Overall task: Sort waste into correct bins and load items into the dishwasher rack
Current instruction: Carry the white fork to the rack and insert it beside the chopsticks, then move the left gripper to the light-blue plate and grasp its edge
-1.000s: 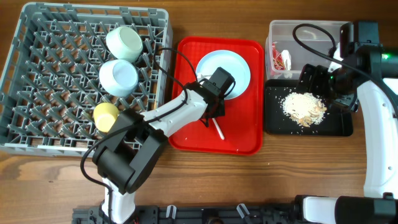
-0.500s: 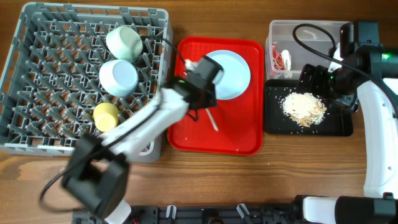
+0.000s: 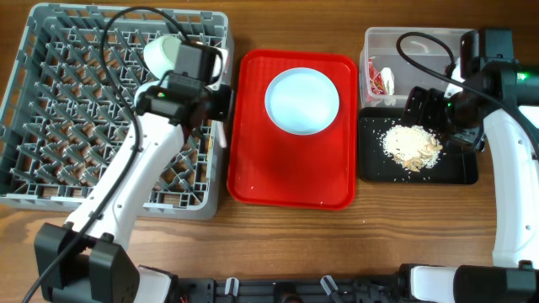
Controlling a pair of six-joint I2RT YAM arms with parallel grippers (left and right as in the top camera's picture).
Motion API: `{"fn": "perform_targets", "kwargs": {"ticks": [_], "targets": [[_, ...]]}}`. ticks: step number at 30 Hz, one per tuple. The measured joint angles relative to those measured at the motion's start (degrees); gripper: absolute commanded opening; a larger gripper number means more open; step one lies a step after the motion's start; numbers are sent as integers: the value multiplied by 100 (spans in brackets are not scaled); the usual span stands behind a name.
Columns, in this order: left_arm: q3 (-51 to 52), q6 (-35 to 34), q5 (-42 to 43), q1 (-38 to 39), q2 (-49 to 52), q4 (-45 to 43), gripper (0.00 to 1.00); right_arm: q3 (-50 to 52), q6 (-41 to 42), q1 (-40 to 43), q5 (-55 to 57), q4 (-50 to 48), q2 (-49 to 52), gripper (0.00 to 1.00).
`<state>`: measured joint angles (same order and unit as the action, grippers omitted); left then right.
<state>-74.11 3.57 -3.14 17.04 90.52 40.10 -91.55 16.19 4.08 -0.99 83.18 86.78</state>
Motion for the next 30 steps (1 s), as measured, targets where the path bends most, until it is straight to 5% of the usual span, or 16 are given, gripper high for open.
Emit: {"fn": "perform_targets", "kwargs": {"ticks": [6, 16, 17, 18, 22, 30], "targets": [[2, 946, 2, -251, 4, -129, 4, 0, 0, 0, 0, 0, 0, 100], [0, 1204, 2, -356, 750, -247, 4, 0, 0, 0, 0, 0, 0, 100], [2, 1204, 0, -356, 800, -267, 7, 0, 0, 0, 0, 0, 0, 100], [0, 1209, 0, -356, 852, -282, 23, 0, 0, 0, 0, 0, 0, 100], [0, 1244, -24, -356, 898, -326, 52, 0, 0, 0, 0, 0, 0, 100], [0, 1147, -129, -354, 852, -376, 56, 0, 0, 0, 0, 17, 0, 100]]}}
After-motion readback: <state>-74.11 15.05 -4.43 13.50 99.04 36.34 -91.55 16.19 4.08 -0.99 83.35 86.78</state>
